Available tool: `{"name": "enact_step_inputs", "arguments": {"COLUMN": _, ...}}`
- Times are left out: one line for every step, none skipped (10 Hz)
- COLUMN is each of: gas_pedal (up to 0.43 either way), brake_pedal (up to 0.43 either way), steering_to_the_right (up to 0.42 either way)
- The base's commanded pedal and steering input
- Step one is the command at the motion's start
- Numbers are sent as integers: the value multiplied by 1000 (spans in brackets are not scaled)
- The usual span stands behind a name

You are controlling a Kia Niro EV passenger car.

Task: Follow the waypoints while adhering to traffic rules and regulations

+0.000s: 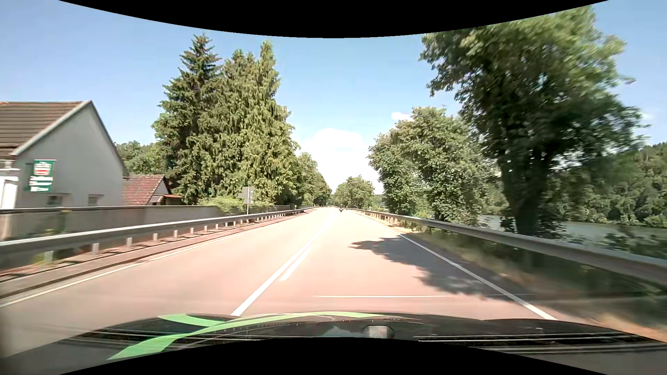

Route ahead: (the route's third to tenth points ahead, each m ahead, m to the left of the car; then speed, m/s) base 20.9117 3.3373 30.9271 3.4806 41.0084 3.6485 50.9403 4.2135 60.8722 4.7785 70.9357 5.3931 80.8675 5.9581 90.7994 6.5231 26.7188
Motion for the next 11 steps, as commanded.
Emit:
{"name": "enact_step_inputs", "arguments": {"gas_pedal": 319, "brake_pedal": 0, "steering_to_the_right": -11}}
{"name": "enact_step_inputs", "arguments": {"gas_pedal": 319, "brake_pedal": 0, "steering_to_the_right": -10}}
{"name": "enact_step_inputs", "arguments": {"gas_pedal": 319, "brake_pedal": 0, "steering_to_the_right": -10}}
{"name": "enact_step_inputs", "arguments": {"gas_pedal": 319, "brake_pedal": 0, "steering_to_the_right": -10}}
{"name": "enact_step_inputs", "arguments": {"gas_pedal": 287, "brake_pedal": 0, "steering_to_the_right": -10}}
{"name": "enact_step_inputs", "arguments": {"gas_pedal": 248, "brake_pedal": 0, "steering_to_the_right": -9}}
{"name": "enact_step_inputs", "arguments": {"gas_pedal": 220, "brake_pedal": 0, "steering_to_the_right": -8}}
{"name": "enact_step_inputs", "arguments": {"gas_pedal": 189, "brake_pedal": 0, "steering_to_the_right": -8}}
{"name": "enact_step_inputs", "arguments": {"gas_pedal": 177, "brake_pedal": 0, "steering_to_the_right": -8}}
{"name": "enact_step_inputs", "arguments": {"gas_pedal": 177, "brake_pedal": 0, "steering_to_the_right": -8}}
{"name": "enact_step_inputs", "arguments": {"gas_pedal": 177, "brake_pedal": 0, "steering_to_the_right": -8}}
